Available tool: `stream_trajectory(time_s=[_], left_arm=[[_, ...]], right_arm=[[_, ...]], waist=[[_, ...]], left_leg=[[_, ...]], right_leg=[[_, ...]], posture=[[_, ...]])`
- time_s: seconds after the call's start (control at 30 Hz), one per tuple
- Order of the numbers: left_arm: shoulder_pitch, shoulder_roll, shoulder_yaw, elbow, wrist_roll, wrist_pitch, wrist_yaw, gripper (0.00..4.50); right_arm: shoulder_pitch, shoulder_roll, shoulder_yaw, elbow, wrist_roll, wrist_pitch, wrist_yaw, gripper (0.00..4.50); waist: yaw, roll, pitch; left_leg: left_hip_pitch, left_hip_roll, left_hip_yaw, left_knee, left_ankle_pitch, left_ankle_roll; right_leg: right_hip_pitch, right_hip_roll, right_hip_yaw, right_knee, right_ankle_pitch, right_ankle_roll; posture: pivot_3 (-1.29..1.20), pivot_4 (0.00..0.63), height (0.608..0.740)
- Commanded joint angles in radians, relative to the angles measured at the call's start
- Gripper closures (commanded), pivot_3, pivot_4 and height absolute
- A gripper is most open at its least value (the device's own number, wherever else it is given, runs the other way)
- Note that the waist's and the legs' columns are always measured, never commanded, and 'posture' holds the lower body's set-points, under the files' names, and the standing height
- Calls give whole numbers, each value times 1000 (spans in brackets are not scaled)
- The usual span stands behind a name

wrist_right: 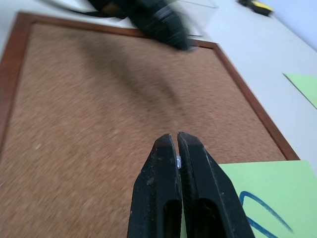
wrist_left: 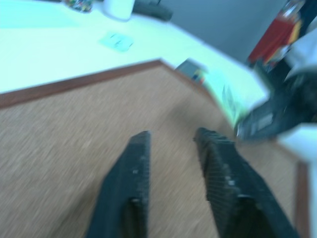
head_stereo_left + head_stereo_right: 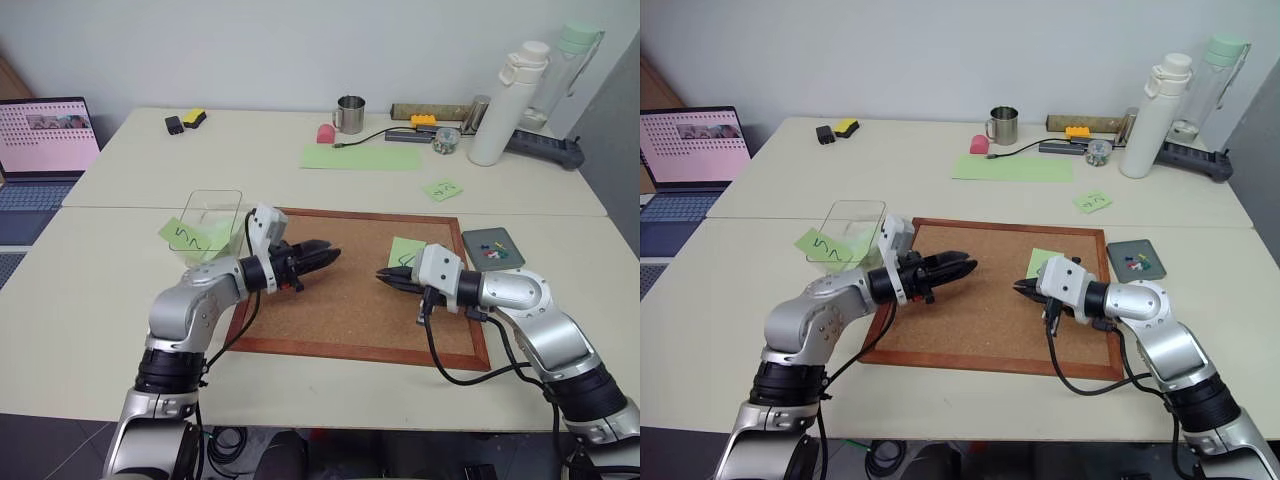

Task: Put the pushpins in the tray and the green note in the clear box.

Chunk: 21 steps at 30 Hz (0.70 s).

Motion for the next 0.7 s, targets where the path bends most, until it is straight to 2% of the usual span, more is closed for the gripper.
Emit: stream_trajectory(time_s=[0.03,0.23,0.67,0.7], left_arm=[[-49,-9,33,3,-122,140,-15,2149],[-82,-35,40,12,-216,250,-11,2149],[-74,-53,2,9,-205,223,-3,2149],[-73,-53,2,8,-204,218,-1,2305]], right_arm=[[-30,-14,7,-34,-13,-87,48,4500],[-72,14,51,-53,-47,-140,70,4500],[-138,79,110,-63,-75,-171,81,4500],[-139,80,111,-64,-74,-172,82,4500]], waist=[[-1,0,0],[-1,0,0],[1,0,0],[2,0,0]], left_leg=[[0,0,0,0,0,0],[0,0,0,1,1,-2],[0,0,-1,1,2,-3],[0,0,0,1,2,-3]], right_leg=[[0,0,0,0,0,0],[0,0,0,0,0,0],[0,0,0,0,0,0],[0,0,0,0,0,0]], posture=[[0,150,740],[0,150,740],[0,150,740],[0,150,740]])
